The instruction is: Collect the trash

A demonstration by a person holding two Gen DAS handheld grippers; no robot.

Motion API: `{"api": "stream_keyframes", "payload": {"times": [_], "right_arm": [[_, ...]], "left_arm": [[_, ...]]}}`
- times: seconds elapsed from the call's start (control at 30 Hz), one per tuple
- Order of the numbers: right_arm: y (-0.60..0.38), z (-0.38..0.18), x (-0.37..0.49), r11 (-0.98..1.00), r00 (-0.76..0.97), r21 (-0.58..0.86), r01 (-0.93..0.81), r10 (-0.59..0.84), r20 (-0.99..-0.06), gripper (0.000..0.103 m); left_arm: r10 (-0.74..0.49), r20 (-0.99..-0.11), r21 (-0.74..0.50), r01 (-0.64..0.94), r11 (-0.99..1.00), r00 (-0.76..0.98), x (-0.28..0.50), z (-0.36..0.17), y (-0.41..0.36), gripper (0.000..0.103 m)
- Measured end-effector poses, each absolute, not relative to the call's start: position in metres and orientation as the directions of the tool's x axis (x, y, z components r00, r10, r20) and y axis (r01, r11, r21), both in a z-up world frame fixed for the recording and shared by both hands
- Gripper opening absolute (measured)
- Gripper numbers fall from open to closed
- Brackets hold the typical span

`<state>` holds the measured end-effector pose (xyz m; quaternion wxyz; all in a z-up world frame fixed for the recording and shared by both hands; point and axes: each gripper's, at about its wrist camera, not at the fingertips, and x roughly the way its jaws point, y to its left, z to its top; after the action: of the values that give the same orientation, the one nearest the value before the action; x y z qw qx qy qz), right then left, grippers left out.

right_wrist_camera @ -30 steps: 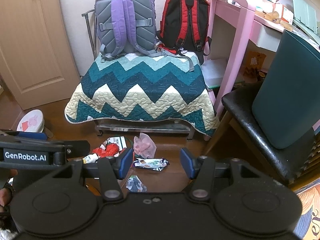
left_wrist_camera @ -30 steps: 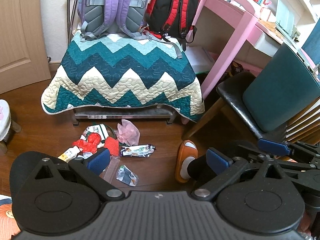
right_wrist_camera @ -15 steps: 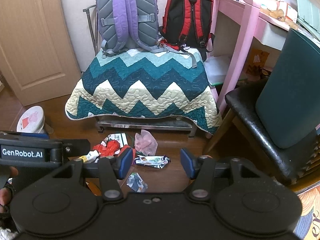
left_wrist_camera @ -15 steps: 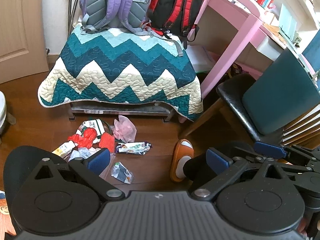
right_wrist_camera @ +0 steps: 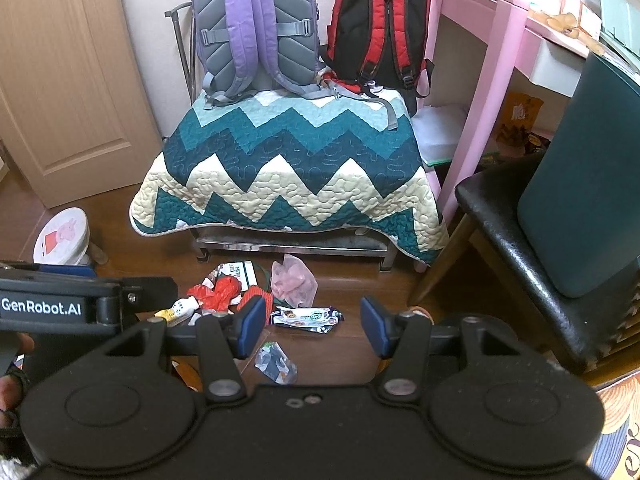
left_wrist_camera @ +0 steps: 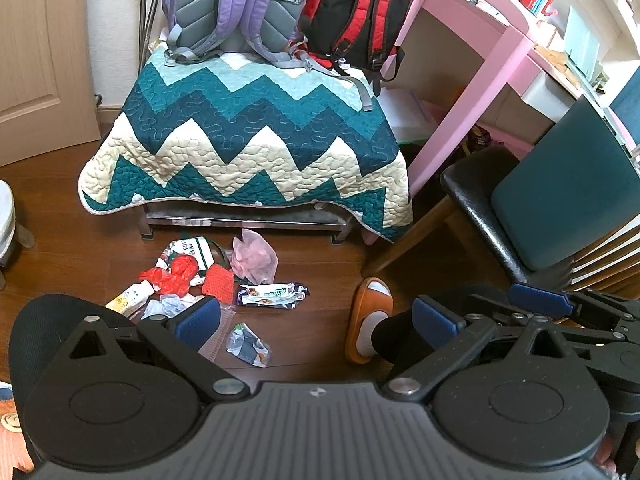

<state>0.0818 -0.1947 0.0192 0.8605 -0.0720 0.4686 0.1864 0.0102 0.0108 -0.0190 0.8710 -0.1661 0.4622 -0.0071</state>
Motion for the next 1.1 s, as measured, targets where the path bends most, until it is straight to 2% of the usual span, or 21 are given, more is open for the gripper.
{"api": "stream_keyframes", "payload": {"times": [0.47,0.63,0.87,0.93,1.1], "right_arm": [[-0.181,0.004,0.111,0.908,0.455,0.063,-0.413,0.266,-0.85,0.053],[-0.164,-0.017,0.14,0.858,0.387,0.118,-0.499,0.343,-0.856,0.053],[-0.151,-0.071,0.213,0.839,0.332,0.2,-0.506,0.404,-0.852,0.053],[-0.152,-0.094,0.234,0.838,0.308,0.224,-0.498,0.412,-0.858,0.053],[-0.143,-0.149,0.269,0.824,0.258,0.24,-0.513,0.415,-0.872,0.053]], "left_arm": [[-0.149,-0.807,-0.277,-0.143,0.95,0.572,0.039,-0.031,0.023,0.103],[-0.133,-0.806,-0.265,-0.151,0.952,0.577,0.067,-0.044,0.038,0.103],[-0.007,-0.798,-0.215,-0.274,0.938,0.602,0.115,-0.073,0.095,0.103],[0.054,-0.814,-0.172,-0.329,0.929,0.579,0.13,-0.087,0.113,0.103],[0.074,-0.869,-0.157,-0.415,0.896,0.489,0.16,-0.139,0.148,0.103]]}}
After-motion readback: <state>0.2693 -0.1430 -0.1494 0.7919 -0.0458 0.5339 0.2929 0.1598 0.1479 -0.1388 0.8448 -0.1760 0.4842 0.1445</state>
